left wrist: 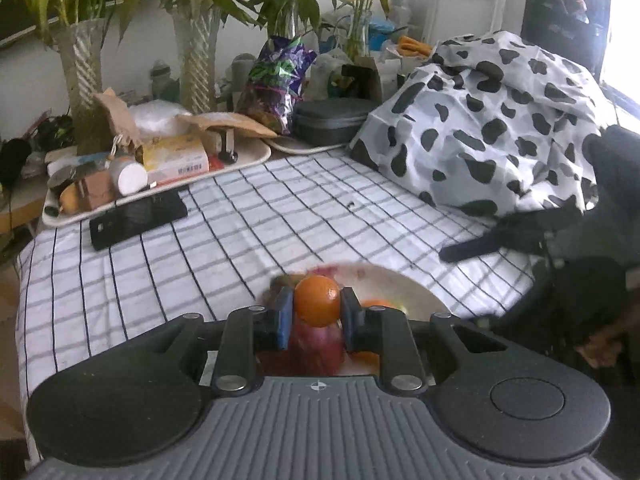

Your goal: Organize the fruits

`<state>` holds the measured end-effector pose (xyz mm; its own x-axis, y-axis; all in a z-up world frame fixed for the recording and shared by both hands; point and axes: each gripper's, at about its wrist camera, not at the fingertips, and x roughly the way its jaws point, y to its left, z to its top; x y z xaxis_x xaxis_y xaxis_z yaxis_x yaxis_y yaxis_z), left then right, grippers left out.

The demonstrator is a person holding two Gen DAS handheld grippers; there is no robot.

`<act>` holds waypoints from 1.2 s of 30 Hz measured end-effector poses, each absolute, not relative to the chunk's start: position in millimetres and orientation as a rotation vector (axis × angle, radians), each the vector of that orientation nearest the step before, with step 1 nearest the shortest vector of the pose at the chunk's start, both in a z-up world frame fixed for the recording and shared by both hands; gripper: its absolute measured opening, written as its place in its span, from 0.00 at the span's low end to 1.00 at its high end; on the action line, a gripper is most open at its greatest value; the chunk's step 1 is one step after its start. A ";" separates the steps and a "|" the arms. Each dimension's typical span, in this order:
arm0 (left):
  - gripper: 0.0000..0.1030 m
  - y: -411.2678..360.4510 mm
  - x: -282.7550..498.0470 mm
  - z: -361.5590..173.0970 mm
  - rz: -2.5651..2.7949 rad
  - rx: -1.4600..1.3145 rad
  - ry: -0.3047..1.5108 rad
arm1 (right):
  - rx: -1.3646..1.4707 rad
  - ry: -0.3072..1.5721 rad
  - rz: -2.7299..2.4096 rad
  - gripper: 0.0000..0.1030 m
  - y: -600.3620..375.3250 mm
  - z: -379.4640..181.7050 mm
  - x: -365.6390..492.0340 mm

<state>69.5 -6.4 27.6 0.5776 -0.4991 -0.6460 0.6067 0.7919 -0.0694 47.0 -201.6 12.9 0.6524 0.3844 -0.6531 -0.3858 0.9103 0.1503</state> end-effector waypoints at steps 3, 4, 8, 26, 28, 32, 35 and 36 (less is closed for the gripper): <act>0.23 -5.0 56.7 24.2 -0.641 0.182 0.726 | 0.017 0.732 0.411 0.96 -204.4 15.4 38.9; 0.23 -4.9 53.3 22.1 -0.635 0.191 0.737 | 0.017 0.730 0.403 0.97 -204.2 15.7 35.9; 0.24 -4.8 46.9 10.1 -0.610 0.229 0.799 | -0.009 0.735 0.390 0.98 -200.4 15.2 25.9; 0.72 -13.5 26.2 1.5 -0.457 0.297 0.852 | -0.085 0.799 0.274 1.00 -192.3 7.3 -0.7; 0.72 -13.1 20.8 3.6 -0.437 0.285 0.852 | -0.076 0.812 0.259 1.00 -193.5 6.9 -4.5; 0.72 -15.7 6.7 7.5 -0.403 0.283 0.842 | -0.070 0.847 0.225 1.00 -194.0 4.8 -11.1; 0.72 -20.8 -0.3 7.5 -0.348 0.305 0.850 | -0.089 0.856 0.195 1.00 -192.9 5.1 -16.0; 0.72 -21.3 -2.0 7.6 -0.337 0.306 0.853 | -0.096 0.859 0.184 1.00 -192.5 5.1 -17.7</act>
<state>-2.0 -21.3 7.6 0.6112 -0.1662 -0.7738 0.4078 0.9041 0.1279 -17.7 -192.5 5.1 0.6386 0.1226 -0.7597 -0.1996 0.9798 -0.0097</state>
